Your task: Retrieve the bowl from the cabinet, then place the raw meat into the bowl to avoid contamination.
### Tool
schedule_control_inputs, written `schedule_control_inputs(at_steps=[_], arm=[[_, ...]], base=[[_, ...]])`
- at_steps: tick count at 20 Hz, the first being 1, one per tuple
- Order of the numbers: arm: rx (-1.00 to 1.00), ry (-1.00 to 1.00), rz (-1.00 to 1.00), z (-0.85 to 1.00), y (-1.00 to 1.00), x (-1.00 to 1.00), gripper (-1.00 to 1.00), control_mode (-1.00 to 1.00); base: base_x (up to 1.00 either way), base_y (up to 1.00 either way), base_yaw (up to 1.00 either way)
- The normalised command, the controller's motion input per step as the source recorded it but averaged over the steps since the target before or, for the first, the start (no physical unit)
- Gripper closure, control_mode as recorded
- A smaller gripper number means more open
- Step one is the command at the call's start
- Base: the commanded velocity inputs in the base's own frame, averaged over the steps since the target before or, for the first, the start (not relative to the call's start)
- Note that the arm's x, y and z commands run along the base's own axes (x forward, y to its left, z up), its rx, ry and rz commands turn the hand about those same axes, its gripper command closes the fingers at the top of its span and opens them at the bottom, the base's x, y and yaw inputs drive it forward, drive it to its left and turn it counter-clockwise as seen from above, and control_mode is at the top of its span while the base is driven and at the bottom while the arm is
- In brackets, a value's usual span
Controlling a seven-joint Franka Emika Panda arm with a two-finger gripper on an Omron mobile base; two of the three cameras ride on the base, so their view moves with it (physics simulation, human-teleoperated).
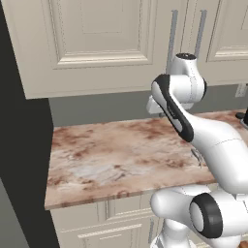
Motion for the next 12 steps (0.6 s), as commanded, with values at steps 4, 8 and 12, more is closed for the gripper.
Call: schedule_control_inputs(at_steps=[4, 8, 12], arm=[[-0.01, 0.01, 0.00, -0.04, 0.00, -0.01, -1.00, -1.00], [-0.04, 0.03, 0.00, -0.14, 0.00, -0.07, -1.00, -1.00], [-0.05, 0.01, 0.00, -0.10, 0.00, -0.17, -1.00, -1.00]], base=[[0.00, 0.00, 0.00], [0.00, 0.00, 0.00], [0.00, 0.00, 0.00]])
